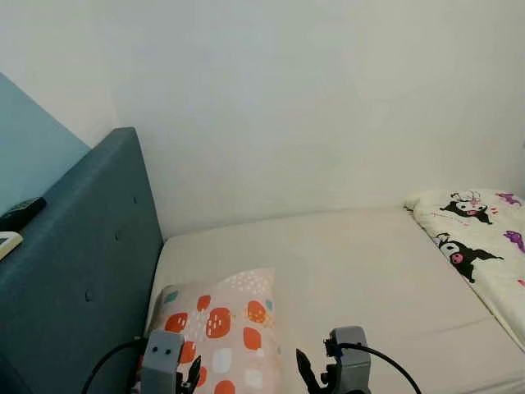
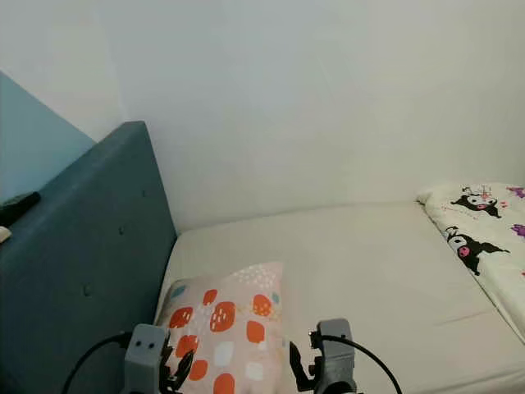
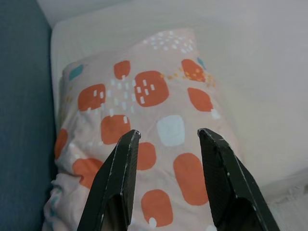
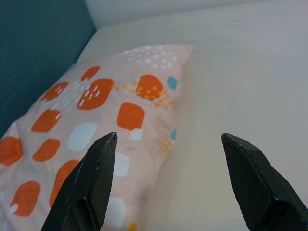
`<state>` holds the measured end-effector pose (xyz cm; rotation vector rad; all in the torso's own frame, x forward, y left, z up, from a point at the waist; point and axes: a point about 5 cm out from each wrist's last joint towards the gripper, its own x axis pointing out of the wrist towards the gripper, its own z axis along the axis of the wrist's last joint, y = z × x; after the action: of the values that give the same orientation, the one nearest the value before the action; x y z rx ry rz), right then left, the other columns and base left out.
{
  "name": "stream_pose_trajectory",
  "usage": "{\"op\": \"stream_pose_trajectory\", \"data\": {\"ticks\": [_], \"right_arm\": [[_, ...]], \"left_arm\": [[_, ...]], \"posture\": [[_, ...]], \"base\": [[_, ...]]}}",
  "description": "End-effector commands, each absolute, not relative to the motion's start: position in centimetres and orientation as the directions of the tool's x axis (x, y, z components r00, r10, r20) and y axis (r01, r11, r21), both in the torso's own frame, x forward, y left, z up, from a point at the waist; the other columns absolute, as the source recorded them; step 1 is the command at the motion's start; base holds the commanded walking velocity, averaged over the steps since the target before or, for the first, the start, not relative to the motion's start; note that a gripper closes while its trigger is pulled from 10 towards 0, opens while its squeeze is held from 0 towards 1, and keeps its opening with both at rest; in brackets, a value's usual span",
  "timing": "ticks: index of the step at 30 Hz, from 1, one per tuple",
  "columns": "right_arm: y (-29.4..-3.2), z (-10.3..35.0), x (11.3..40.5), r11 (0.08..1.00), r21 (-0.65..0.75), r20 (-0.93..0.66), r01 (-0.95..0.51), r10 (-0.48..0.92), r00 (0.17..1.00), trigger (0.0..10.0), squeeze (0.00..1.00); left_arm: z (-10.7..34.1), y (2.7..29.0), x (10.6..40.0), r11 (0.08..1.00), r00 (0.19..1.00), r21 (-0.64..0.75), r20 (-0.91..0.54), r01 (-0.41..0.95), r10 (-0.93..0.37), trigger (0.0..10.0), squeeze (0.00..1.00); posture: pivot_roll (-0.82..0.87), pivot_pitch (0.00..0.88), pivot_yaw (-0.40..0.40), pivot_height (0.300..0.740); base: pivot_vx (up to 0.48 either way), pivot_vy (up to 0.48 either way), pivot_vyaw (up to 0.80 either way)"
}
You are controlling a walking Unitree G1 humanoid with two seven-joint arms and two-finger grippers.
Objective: Clean up the room
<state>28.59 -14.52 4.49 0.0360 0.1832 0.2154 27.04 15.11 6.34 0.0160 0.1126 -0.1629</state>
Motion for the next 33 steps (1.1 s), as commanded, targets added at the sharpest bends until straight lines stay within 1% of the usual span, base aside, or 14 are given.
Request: {"op": "stream_pose_trajectory", "data": {"ticks": [1,2,4,6,15,24,33], "right_arm": [[-14.2,4.3,28.5,0.974,0.052,-0.181,-0.219,0.225,0.957,10.0,0.00],[-14.2,4.3,28.5,0.975,0.053,-0.180,-0.216,0.223,0.958,10.0,0.00],[-14.3,4.3,28.6,0.976,0.069,-0.169,-0.207,0.216,0.962,10.0,0.00],[-14.4,4.3,28.6,0.977,0.085,-0.168,-0.195,0.207,0.964,10.0,0.00],[-14.3,4.3,28.5,0.975,0.079,-0.171,-0.208,0.219,0.961,10.0,0.00],[-14.3,4.4,28.6,0.978,0.077,-0.162,-0.195,0.205,0.965,10.0,0.00],[-14.7,4.3,28.3,0.980,0.081,-0.154,-0.182,0.193,0.969,10.0,0.00]], "left_arm": [[5.9,15.5,26.8,0.988,0.980,0.030,-0.136,0.153,-0.148,10.0,0.00],[5.9,15.4,26.8,0.989,0.981,0.024,-0.134,0.147,-0.143,10.0,0.00],[5.8,15.6,26.9,0.992,0.982,-0.029,-0.141,0.120,-0.122,10.0,0.00],[5.9,15.8,26.9,0.994,0.984,-0.017,-0.134,0.112,-0.113,10.0,0.00],[6.2,16.1,27.0,0.993,0.986,-0.008,-0.117,0.118,-0.118,10.0,0.00],[6.3,15.6,27.4,0.980,0.975,0.034,-0.114,0.196,-0.191,10.0,0.00],[6.8,15.0,27.6,0.973,0.970,-0.002,-0.077,0.230,-0.230,10.0,0.00]], "posture": [[0.02,0.106,0.008,0.740],[0.02,0.105,0.009,0.740],[0.02,0.105,0.010,0.740],[0.02,0.105,0.008,0.740],[0.03,0.101,0.004,0.740],[0.02,0.094,0.010,0.740],[0.01,0.082,0.014,0.740]], "base": [[0.000,-0.480,0.80],[0.000,-0.480,0.80],[0.000,0.000,0.28],[0.000,0.000,0.00],[0.000,0.000,0.00],[0.000,0.000,0.00],[0.000,0.000,0.00]]}}
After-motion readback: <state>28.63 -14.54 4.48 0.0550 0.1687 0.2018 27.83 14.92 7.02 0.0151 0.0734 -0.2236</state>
